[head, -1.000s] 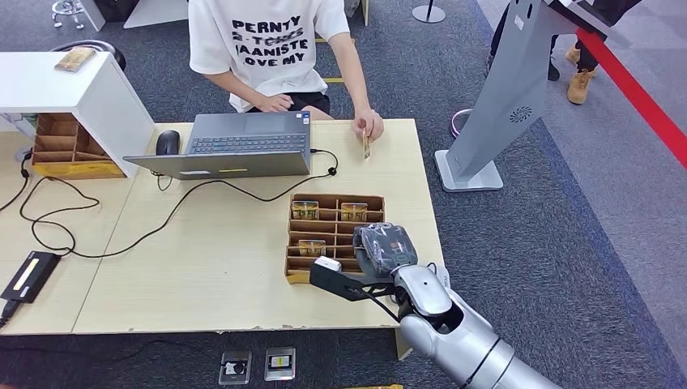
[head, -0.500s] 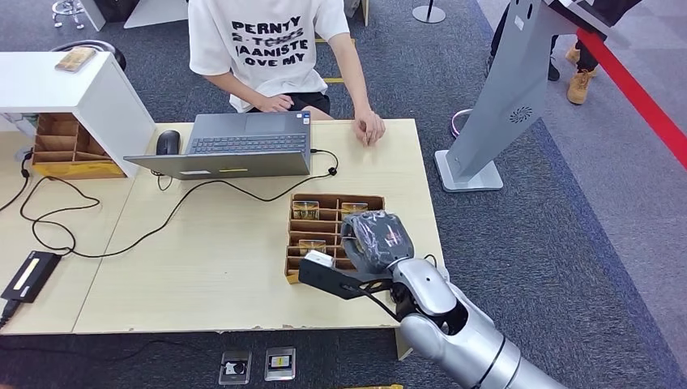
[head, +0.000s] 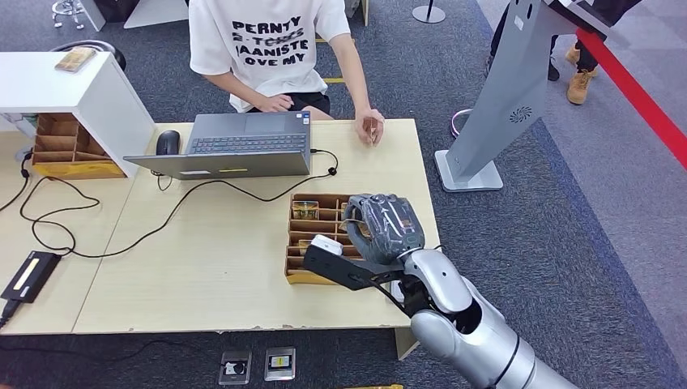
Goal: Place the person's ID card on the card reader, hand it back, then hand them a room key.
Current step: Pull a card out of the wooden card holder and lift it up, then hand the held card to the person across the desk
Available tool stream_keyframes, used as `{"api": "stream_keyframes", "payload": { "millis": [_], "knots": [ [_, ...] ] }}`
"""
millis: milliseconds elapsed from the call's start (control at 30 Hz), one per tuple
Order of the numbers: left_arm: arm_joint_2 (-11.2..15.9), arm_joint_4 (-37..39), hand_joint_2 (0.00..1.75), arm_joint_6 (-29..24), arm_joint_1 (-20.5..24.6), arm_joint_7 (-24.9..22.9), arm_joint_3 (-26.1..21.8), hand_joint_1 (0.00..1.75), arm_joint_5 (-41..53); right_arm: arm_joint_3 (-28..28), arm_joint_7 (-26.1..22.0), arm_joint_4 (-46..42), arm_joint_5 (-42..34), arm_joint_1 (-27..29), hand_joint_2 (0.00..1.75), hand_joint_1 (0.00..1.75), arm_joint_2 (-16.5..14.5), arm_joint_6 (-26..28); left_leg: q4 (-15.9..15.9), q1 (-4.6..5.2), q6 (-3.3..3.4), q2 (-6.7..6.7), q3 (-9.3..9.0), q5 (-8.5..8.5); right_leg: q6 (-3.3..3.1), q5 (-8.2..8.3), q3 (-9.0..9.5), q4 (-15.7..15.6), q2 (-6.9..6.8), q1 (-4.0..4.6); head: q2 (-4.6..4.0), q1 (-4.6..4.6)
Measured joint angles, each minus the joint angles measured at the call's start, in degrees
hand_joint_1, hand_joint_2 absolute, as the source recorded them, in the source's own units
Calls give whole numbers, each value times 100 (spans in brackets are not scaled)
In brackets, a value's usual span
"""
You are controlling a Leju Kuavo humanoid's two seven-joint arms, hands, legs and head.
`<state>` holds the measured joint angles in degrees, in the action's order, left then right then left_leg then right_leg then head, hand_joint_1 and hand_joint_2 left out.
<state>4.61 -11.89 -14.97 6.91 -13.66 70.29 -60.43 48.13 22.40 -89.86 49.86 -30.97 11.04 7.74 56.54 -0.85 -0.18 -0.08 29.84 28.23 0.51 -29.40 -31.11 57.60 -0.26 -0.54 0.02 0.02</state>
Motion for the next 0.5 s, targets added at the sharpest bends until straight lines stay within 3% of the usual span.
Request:
{"api": "stream_keyframes", "payload": {
  "millis": [500],
  "knots": [
    [-2,0,0,-4,5,46,-2,0,20,-16,-530,-343,-256,-710,175,175,-88,73,0,0,0,0,3,0,0,0,2,1,-3,0,0,1]
  ]
}}
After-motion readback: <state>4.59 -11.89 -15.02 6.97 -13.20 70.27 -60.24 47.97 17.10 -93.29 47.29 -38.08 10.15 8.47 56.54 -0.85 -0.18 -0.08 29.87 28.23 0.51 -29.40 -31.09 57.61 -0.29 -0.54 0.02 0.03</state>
